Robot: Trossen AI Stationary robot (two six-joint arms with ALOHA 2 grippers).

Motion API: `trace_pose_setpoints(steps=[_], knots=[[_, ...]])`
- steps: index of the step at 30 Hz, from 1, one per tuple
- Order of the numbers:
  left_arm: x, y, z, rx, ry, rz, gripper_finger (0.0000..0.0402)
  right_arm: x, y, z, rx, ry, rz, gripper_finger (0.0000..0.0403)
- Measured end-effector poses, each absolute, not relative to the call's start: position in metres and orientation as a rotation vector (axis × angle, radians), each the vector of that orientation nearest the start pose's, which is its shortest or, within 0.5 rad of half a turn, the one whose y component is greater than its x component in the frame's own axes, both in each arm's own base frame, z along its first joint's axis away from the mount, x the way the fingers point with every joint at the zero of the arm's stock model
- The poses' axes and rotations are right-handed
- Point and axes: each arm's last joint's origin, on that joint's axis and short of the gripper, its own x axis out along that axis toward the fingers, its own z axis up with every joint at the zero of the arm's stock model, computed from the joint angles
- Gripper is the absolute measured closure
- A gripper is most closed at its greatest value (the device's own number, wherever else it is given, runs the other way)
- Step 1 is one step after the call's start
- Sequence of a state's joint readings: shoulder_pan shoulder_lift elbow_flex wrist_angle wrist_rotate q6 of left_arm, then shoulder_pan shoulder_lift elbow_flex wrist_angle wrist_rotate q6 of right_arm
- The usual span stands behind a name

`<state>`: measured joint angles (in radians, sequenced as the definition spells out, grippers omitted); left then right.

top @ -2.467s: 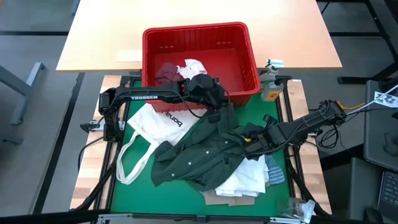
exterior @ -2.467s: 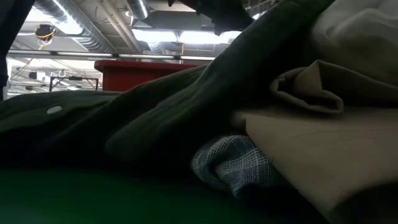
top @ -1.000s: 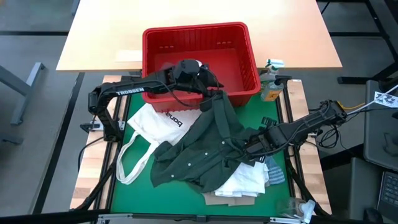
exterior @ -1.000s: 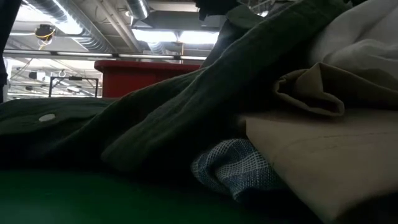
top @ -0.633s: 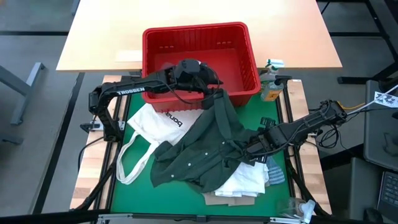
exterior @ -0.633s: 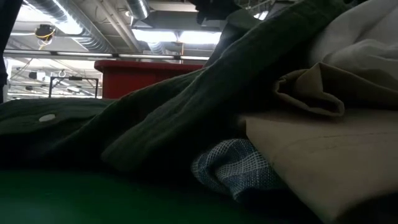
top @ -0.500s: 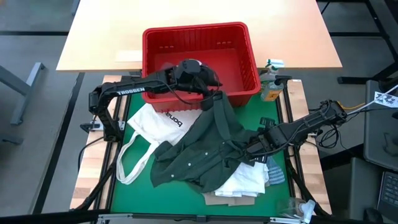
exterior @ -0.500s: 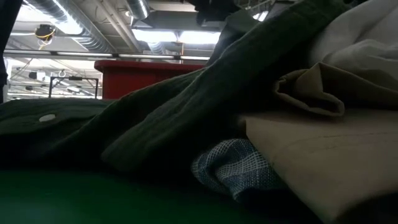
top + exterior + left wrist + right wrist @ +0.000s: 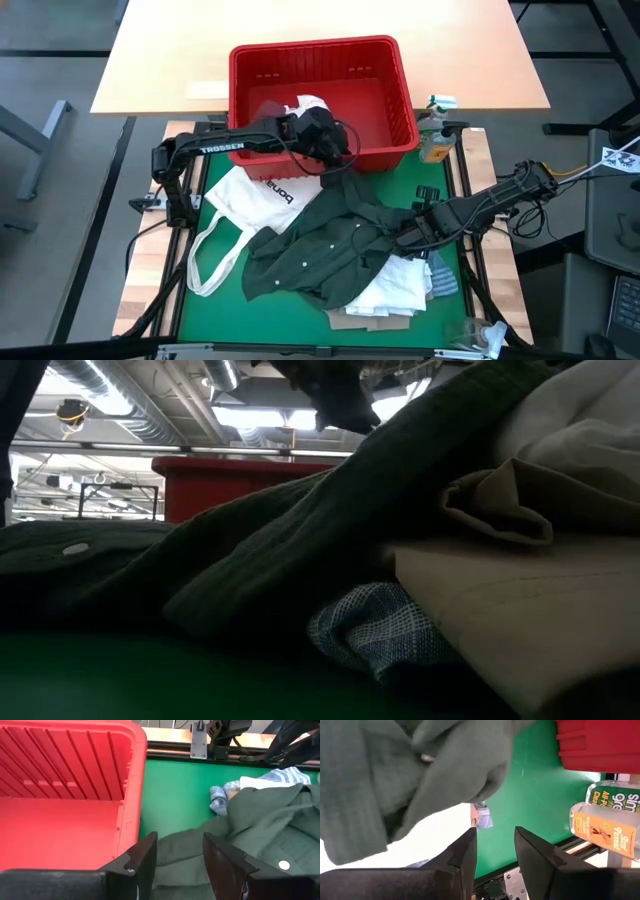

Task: Fold Laundry from Bin
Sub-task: Fold the green shirt

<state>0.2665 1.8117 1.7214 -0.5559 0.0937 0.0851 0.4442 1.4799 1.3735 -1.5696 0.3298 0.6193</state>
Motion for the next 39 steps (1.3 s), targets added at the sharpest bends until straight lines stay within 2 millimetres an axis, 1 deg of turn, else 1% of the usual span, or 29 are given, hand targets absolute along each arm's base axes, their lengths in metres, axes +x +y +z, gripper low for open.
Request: trace_pose_setpoints(steps=[2,5,8,11,13,15,17,19,22,24,28,32,35,39], knots=[[0.392,0.104,0.344,-0.032,0.636,0.141,0.025,0.217,0.093,0.305,-0.141,1.473,-0.382,0.0271],[0.381,0.102,0.359,-0.037,0.61,0.143,0.025,0.218,0.093,0.305,-0.146,1.466,-0.387,0.0271],[0.371,0.095,0.365,-0.133,0.641,0.107,0.025,0.218,0.093,0.306,-0.163,1.451,-0.394,0.0271],[0.364,0.079,0.358,-0.328,0.755,-0.026,0.025,0.22,0.093,0.306,-0.205,1.437,-0.361,0.0271],[0.359,0.064,0.352,-0.456,0.865,-0.127,0.025,0.223,0.095,0.305,-0.237,1.419,-0.306,0.0271],[0.355,0.045,0.348,-0.525,0.96,-0.183,0.025,0.228,0.097,0.305,-0.274,1.388,-0.241,0.0271],[0.351,0.025,0.344,-0.509,1.045,-0.207,0.025,0.234,0.1,0.306,-0.307,1.338,-0.173,0.0271],[0.351,0.003,0.341,-0.455,1.09,-0.198,0.025,0.24,0.102,0.306,-0.348,1.287,-0.106,0.0271],[0.35,-0.027,0.341,-0.397,1.105,-0.214,0.0251,0.245,0.106,0.307,-0.387,1.242,0.006,0.0271],[0.349,-0.041,0.341,-0.38,1.114,-0.232,0.0251,0.247,0.109,0.307,-0.389,1.241,0.085,0.0271],[0.345,-0.057,0.34,-0.389,1.154,-0.304,0.0251,0.246,0.111,0.307,-0.352,1.262,0.174,0.0271],[0.336,-0.061,0.338,-0.455,1.254,-0.397,0.0251,0.247,0.112,0.307,-0.307,1.255,0.172,0.0271],[0.329,-0.067,0.336,-0.463,1.318,-0.395,0.0251,0.252,0.115,0.309,-0.263,1.195,0.157,0.0271],[0.324,-0.092,0.336,-0.426,1.346,-0.398,0.0251,0.263,0.12,0.314,-0.225,1.07,0.178,0.0271]])
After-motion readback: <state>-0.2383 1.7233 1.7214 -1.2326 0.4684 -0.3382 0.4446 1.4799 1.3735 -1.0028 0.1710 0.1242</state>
